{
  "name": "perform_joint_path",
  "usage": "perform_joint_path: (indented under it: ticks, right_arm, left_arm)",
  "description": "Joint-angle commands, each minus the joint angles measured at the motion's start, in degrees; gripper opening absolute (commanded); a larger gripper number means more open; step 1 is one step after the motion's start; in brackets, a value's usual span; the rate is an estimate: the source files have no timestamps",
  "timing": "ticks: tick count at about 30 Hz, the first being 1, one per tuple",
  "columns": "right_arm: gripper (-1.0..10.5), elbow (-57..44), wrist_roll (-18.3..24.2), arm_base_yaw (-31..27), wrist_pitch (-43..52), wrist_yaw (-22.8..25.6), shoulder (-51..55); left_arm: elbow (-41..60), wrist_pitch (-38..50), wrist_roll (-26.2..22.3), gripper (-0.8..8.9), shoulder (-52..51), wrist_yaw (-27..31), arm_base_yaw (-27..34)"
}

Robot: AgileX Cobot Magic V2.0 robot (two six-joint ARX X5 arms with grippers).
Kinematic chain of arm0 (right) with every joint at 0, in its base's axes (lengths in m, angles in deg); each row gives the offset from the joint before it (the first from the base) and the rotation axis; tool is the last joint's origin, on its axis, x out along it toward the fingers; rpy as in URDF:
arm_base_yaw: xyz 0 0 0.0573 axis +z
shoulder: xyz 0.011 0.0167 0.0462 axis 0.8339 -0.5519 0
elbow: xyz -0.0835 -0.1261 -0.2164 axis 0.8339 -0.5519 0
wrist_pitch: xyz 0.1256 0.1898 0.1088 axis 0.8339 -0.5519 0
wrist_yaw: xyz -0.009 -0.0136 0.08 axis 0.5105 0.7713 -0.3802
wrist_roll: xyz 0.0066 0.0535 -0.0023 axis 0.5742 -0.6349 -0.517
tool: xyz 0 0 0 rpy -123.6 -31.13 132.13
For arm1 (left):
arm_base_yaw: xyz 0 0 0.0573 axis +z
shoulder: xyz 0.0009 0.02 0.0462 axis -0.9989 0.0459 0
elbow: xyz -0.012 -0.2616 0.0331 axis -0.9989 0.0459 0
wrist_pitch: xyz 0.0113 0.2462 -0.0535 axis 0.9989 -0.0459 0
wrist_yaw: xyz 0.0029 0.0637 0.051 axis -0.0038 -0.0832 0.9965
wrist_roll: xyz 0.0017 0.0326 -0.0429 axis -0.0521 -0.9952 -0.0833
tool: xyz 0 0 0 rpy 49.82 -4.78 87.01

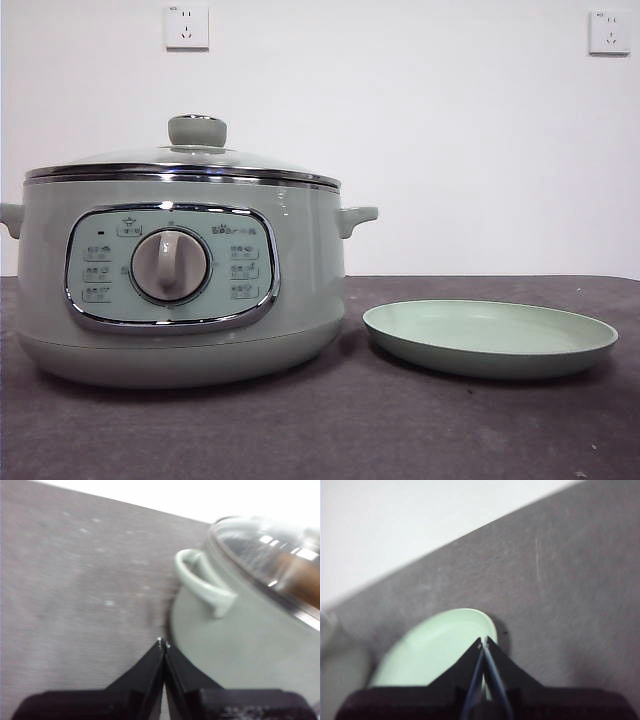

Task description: Take the corn out from the steamer,put the corn on the plate,close the lid

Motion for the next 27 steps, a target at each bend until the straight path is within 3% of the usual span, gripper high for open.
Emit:
perform_joint_path:
  ticks: [1,6,14,27]
  right_arm:
    - [0.0,-0.55,-16.85,0.07,-0.48,0.07,0.02]
    - [-0.1,-0.15,-14.51,0.07,1.64,-4.74,0.02]
    - [-0.1,6.99,-3.13,0.07,-1.57,-6.12,-4.59]
    - [-0.1,32.0,17.57,0.07,-12.28,-6.91,-29.33]
  left_arm:
    - [0.7,2.38,7.43,-0.04,-0.11,-2.99,0.11]
    - [-0.15,4.28,7.43,-0.06,-0.11,-8.41,0.11]
    - [-7.65,-0.28,6.54,-0.07,0.61,-9.75,0.13]
    - [-29.66,-10.56,-11.63,-0.07,21.05,-12.94,0.13]
